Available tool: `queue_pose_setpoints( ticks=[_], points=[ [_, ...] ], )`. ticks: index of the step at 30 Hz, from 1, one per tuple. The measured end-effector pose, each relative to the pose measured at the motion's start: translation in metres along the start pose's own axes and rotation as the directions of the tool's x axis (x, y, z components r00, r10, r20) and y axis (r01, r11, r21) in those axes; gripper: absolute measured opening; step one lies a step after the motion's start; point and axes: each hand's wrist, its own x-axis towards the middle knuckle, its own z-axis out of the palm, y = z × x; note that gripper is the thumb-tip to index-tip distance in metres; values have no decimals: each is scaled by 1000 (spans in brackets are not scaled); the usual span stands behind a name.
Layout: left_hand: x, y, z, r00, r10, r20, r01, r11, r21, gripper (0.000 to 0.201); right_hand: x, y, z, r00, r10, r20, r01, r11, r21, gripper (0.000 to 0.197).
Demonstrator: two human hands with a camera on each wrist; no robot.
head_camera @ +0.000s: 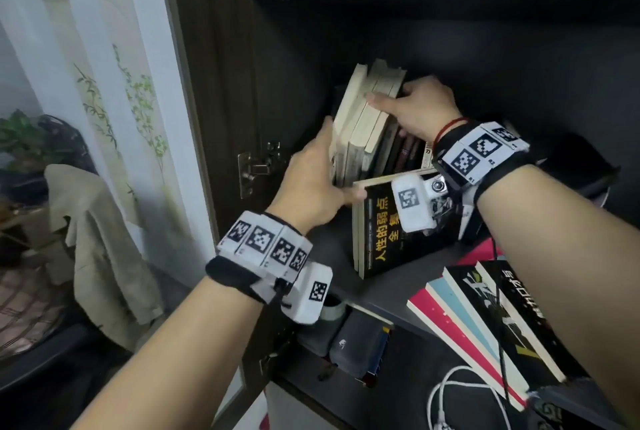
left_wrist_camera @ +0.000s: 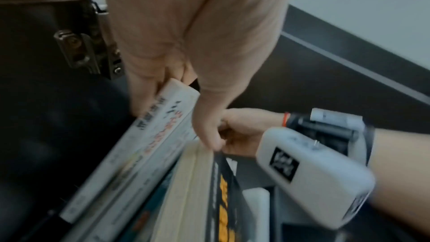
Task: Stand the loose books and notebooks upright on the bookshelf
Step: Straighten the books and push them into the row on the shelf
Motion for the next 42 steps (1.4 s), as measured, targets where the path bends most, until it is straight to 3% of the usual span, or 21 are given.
queue_pose_setpoints(
  ticks=[3,6,9,12,14,15,19,22,24,26,28,29,31,34,36,37,40,42],
  points=[
    [12,8,2,976,59,-208,-62,998,-11,68,3,-2,-3,1000,-24,14,26,994,-103,68],
    [35,16,4,977,44,-207,-51,998,-26,52,5,-3,-5,998,-3,65,15,983,-184,74],
    [58,26,2,990,39,-137,-39,999,-2,51,10,0,-9,997,-64,50,75,964,-256,60],
    [75,35,-4,996,87,19,-88,987,135,68,15,11,-17,996,-34,85,55,966,-252,72],
    [85,35,-6,988,55,141,-87,970,229,85,17,20,-21,993,-7,119,33,976,-214,74],
    [90,34,-6,988,45,146,-81,964,252,83,19,26,-23,992,14,128,14,977,-211,77],
    [105,26,6,995,54,-89,-30,968,248,46,23,46,-20,992,82,96,-61,978,-201,85],
    [106,26,9,980,69,-187,-31,979,202,44,27,54,-17,994,94,53,-78,965,-250,93],
    [105,27,8,991,76,-113,-53,979,197,69,28,60,-16,987,133,90,-109,965,-239,96],
    [105,28,6,996,37,85,-53,979,195,90,28,66,-14,978,154,144,-130,978,-161,93],
    [107,26,9,966,5,260,-61,976,210,101,24,66,-10,978,131,164,-121,990,-71,90],
    [109,25,11,960,9,279,-73,973,219,101,23,66,-7,982,111,156,-106,994,-39,88],
    [113,20,19,982,50,183,-83,980,179,92,23,66,-3,986,82,142,-83,997,-4,84],
    [121,18,29,989,91,-117,-80,993,88,73,22,62,-2,985,46,164,-52,998,38,76],
    [127,19,33,984,84,-160,-61,988,140,66,22,62,-3,986,46,160,-57,996,64,75],
    [129,19,34,986,69,-150,-44,986,163,63,23,65,-3,987,69,146,-81,993,82,82],
    [131,16,37,982,75,-172,-41,980,195,62,26,86,2,958,214,192,-257,936,241,136],
    [129,17,39,977,116,-178,-77,974,212,60,28,98,11,928,234,290,-315,908,276,146]
  ],
)
